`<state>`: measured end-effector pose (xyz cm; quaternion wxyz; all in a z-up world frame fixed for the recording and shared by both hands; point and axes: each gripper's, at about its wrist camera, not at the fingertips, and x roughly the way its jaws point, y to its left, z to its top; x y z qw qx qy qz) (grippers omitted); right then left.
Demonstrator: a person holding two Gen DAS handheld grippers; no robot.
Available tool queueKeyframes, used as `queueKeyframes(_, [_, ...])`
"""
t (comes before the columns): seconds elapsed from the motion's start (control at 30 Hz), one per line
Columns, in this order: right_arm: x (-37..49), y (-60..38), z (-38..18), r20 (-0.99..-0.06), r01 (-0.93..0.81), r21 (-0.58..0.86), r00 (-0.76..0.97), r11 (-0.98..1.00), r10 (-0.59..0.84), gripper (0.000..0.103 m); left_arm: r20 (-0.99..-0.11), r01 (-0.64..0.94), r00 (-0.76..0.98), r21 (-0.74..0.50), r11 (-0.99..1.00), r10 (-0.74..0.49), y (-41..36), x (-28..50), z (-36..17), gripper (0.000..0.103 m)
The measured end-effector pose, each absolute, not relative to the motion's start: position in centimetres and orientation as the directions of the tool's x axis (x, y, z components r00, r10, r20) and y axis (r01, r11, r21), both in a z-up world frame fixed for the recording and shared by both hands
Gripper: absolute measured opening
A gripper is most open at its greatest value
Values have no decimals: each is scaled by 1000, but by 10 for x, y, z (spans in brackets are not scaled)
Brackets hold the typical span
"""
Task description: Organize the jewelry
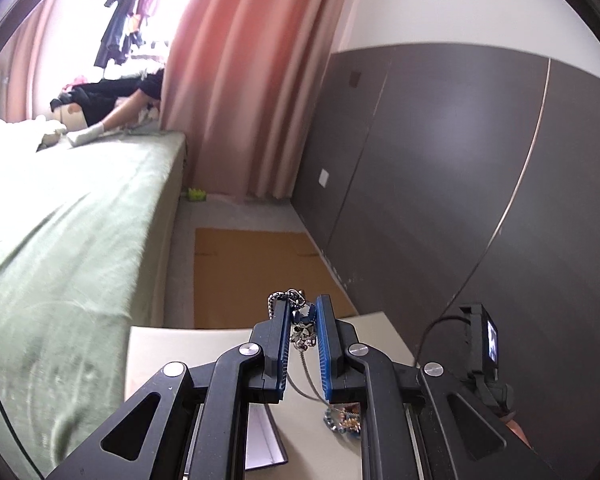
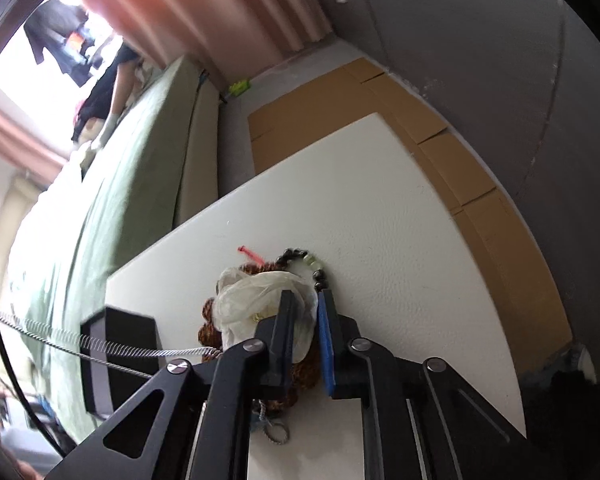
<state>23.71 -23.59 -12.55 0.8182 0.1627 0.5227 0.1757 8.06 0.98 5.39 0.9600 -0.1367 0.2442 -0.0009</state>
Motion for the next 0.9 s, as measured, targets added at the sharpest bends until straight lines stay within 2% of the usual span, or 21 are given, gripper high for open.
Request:
queueKeyframes(0.2, [226, -254, -100, -740, -114, 498, 461, 860, 489, 2, -430, -85, 902, -239, 967, -28, 13, 66, 78, 13])
queueKeyframes(0.4, [222, -263, -81, -658, -113, 603, 490, 790, 572, 2, -417, -96, 909, -139, 986, 30, 8, 66, 119, 13])
queueKeyframes(0.7, [207, -251, -59, -568, -210, 664, 483, 718, 666, 2, -354, -144, 926, -2, 990, 134, 6, 58, 173, 13])
queueKeyframes(0.9, [200, -240, -47, -518, -279, 684, 466, 674, 718, 2, -327, -186, 927, 21, 982, 183, 19, 49, 192, 13])
